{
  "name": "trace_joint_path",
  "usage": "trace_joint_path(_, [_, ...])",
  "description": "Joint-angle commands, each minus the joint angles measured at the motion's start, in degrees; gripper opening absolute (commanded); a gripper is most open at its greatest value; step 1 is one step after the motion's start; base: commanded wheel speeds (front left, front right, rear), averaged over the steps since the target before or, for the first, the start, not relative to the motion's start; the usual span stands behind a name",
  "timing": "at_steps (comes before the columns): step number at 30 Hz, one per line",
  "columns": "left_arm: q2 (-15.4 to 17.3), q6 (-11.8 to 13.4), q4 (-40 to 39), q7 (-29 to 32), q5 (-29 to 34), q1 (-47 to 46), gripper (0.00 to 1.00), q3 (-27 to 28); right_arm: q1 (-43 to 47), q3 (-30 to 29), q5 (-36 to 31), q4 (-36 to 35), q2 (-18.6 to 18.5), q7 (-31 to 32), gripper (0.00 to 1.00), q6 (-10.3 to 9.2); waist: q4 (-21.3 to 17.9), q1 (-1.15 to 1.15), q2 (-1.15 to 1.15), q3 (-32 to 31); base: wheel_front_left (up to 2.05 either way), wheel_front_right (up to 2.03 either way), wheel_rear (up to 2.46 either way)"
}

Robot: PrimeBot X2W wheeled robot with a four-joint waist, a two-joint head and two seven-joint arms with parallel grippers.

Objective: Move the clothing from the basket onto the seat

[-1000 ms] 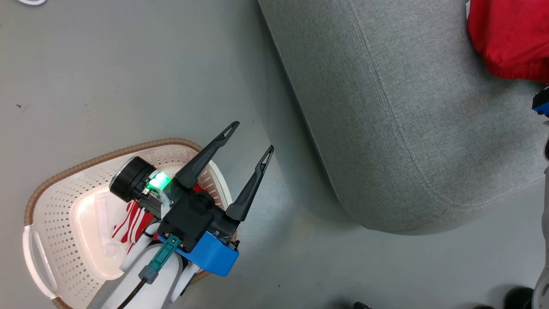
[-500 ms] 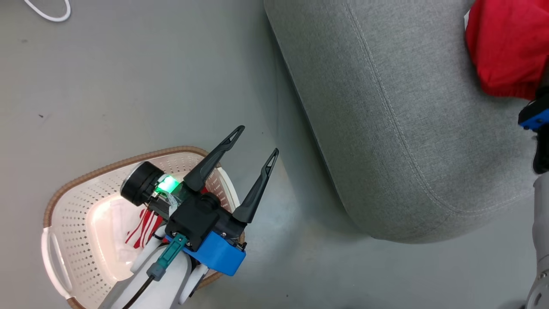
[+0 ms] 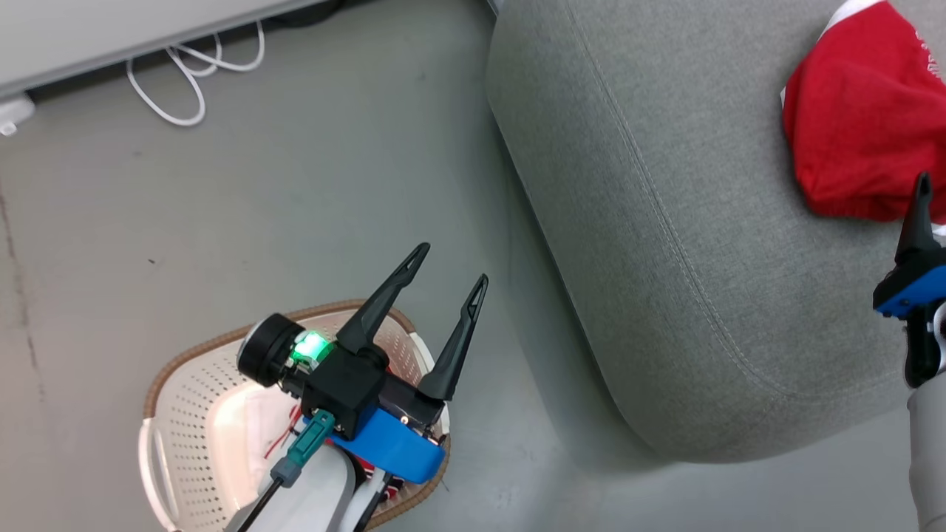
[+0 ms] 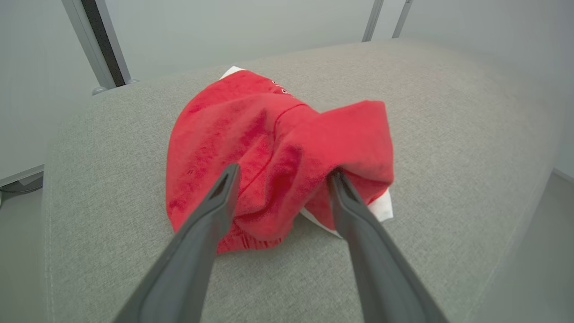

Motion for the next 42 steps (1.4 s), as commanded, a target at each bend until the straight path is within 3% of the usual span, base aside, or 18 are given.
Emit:
trace_joint_path(1, [-0.44, -0.20, 0.23, -0.27, -0.44, 0.92, 1.00, 0.48, 1.33, 0.28, 0.21, -0.67, 0.06, -0.17, 1.00, 0.03, 1.14, 0.00, 0.00, -2.22, 0.00, 0.00, 0.00])
trace_joint_path(8, [-3.24, -0.49, 2.01, -0.29, -1.27, 4.62, 1.00, 3.27, 9.17, 2.22, 0.71, -6.36, 1.13, -0.17, 1.00, 0.02, 3.46, 0.00, 0.00, -7.32, 0.00, 0.00, 0.00])
trace_joint_path(16, [-5.61, -0.93, 5.36, -0.29, -2.36, 8.69, 1.00, 7.46, 19.19, 4.76, 1.60, -16.60, 4.78, -0.14, 1.00, 0.03, 7.02, 0.00, 0.00, -12.93, 0.00, 0.00, 0.00])
trace_joint_path(30, [-6.99, -0.53, 9.00, -0.29, -1.47, 14.30, 1.00, 16.71, 37.69, 10.54, 3.15, -38.93, 8.67, 1.57, 1.00, 0.03, 17.05, 0.00, 0.00, -20.44, 0.00, 0.00, 0.00])
trace_joint_path(42, [-7.11, -0.49, 11.49, -0.29, -0.62, 15.13, 1.00, 21.69, 46.05, 15.55, 6.11, -45.60, 8.95, 3.26, 1.00, 0.03, 21.54, 0.00, 0.00, -23.33, 0.00, 0.00, 0.00])
